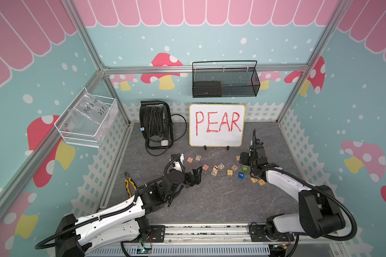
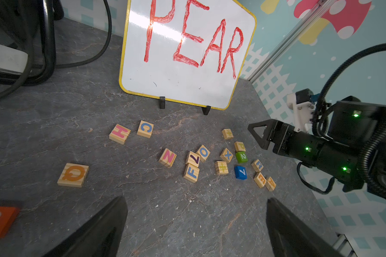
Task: Spell the uppercase word “pear” with letter blocks
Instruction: Pick up the letter block from the center of the board.
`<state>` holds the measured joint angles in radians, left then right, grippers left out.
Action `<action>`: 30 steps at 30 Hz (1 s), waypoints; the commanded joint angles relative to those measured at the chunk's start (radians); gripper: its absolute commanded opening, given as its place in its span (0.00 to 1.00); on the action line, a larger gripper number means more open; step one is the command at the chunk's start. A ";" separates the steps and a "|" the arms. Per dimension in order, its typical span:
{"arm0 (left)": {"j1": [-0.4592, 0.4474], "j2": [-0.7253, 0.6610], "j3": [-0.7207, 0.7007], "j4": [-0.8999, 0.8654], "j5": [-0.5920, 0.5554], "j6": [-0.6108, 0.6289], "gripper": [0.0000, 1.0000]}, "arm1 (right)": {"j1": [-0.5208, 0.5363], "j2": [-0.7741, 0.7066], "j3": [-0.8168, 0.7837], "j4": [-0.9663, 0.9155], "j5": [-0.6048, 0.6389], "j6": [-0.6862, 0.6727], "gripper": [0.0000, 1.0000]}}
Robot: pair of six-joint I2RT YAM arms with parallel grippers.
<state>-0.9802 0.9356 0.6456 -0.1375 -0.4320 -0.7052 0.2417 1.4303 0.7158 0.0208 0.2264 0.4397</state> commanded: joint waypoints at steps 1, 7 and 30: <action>0.004 0.003 0.002 -0.045 -0.037 0.006 0.99 | -0.023 0.060 0.026 -0.026 -0.052 -0.076 0.80; 0.004 0.016 0.006 -0.052 -0.054 0.012 1.00 | -0.051 0.167 0.053 -0.012 -0.099 -0.090 0.71; 0.008 0.019 0.020 -0.079 -0.079 0.007 0.99 | -0.058 0.261 0.095 -0.064 -0.136 -0.073 0.41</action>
<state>-0.9771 0.9703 0.6456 -0.1944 -0.4870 -0.6952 0.1879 1.6852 0.8043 -0.0189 0.0914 0.3710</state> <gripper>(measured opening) 0.994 0.427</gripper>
